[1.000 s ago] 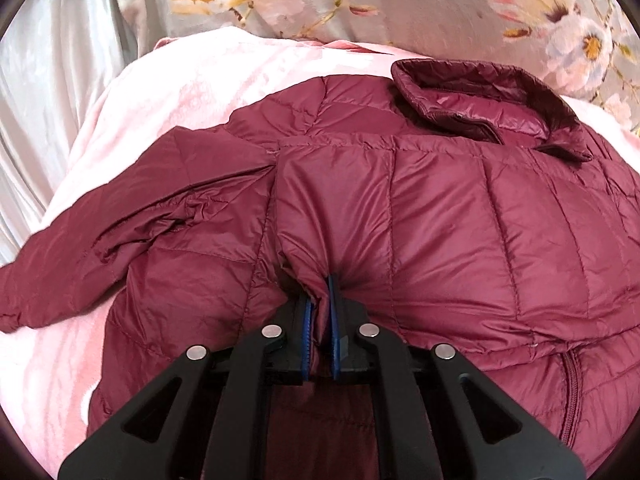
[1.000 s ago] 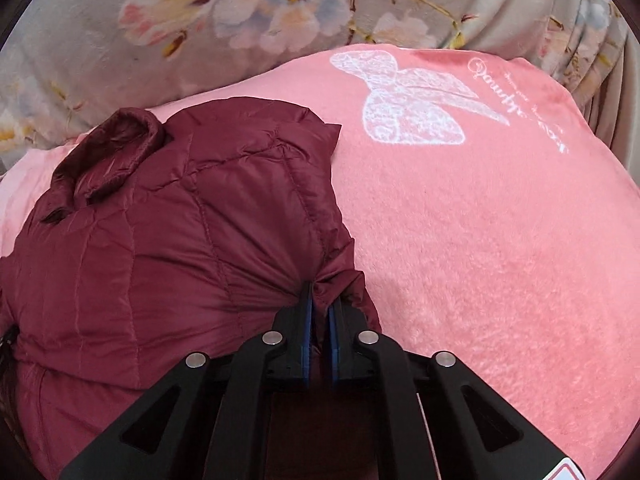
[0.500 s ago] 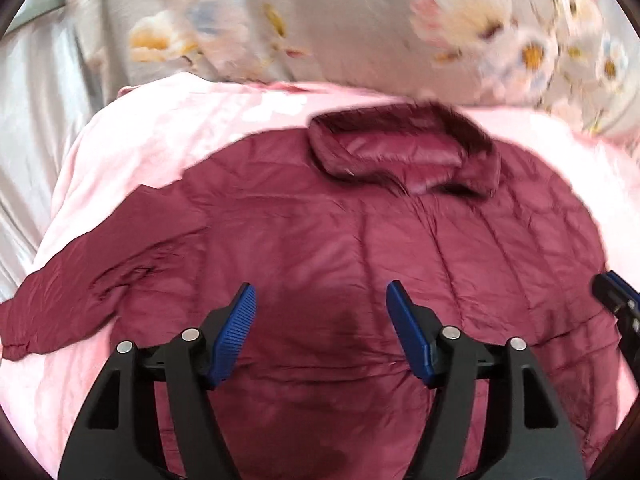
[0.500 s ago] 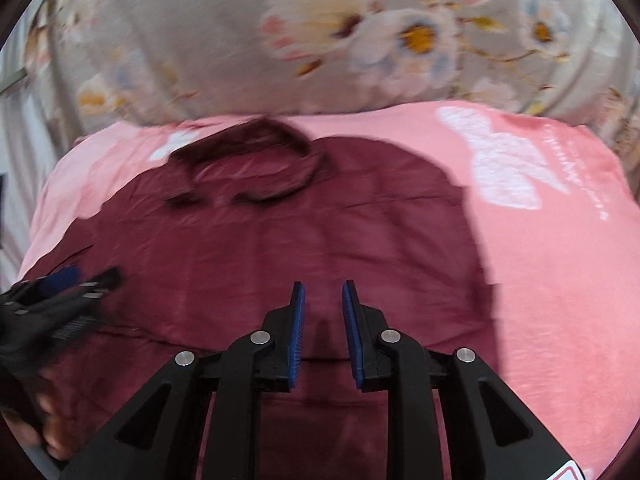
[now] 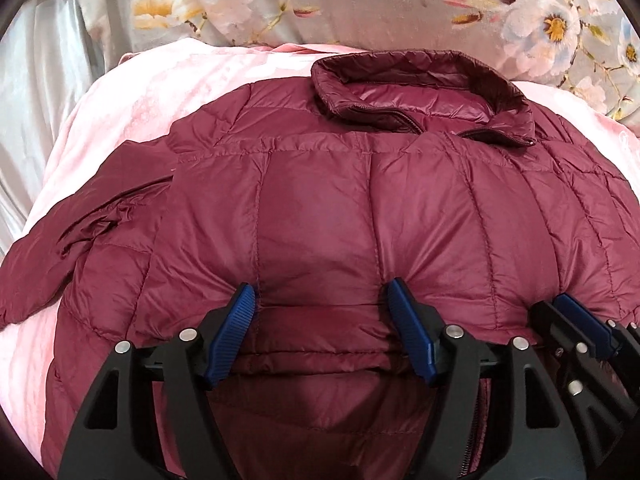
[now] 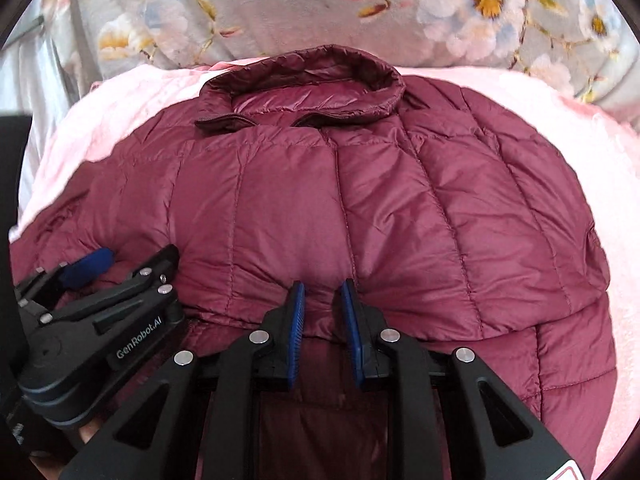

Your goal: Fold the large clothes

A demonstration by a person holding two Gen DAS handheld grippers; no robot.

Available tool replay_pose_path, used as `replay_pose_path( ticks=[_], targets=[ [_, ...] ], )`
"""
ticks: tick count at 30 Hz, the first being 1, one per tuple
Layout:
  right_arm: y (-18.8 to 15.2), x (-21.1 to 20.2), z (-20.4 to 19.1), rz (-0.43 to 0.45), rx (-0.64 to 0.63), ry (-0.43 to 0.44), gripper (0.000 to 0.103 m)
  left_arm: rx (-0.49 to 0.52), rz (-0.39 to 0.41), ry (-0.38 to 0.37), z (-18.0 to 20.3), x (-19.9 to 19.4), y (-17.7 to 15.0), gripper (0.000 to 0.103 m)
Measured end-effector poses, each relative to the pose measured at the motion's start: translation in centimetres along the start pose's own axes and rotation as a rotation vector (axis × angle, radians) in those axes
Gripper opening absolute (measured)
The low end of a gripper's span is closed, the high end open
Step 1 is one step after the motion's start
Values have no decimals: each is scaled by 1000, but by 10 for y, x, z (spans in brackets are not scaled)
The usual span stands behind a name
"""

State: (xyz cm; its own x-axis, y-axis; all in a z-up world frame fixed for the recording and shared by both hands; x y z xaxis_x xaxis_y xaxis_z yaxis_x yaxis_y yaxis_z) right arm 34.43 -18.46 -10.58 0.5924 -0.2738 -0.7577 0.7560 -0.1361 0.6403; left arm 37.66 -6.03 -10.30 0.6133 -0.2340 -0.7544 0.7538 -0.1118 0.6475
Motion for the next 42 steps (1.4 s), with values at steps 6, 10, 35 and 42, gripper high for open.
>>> replay_pose_path(
  ticks=[6, 10, 35, 42],
  targets=[
    [-1, 1, -5, 16, -41, -51, 20, -10, 3, -3, -4, 1, 2, 70],
    [-1, 2, -6, 18, -49, -61, 20, -77, 29, -67, -17, -13, 1, 72],
    [-10, -14, -1, 37, -30, -150, 53, -837, 198, 265, -427, -153, -92, 57],
    [-10, -14, 1, 39, -25, -171, 58, -682, 257, 211, -389, -165, -36, 4]
  ],
)
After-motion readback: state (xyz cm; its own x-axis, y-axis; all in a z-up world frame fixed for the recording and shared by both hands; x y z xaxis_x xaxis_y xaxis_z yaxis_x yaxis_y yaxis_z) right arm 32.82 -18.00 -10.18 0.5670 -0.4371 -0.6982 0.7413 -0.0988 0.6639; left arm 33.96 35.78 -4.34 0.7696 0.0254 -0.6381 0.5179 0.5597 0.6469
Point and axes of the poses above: each gripper's, at about its wrist camera, not at the fingertips, and x roughly the way its jaws point, z to its right, y to its top, the point moved 5 cm from there along x, roughly the way its jaws point, and after that the axes turned 14 degrees about -y, right-handed, at the moved point
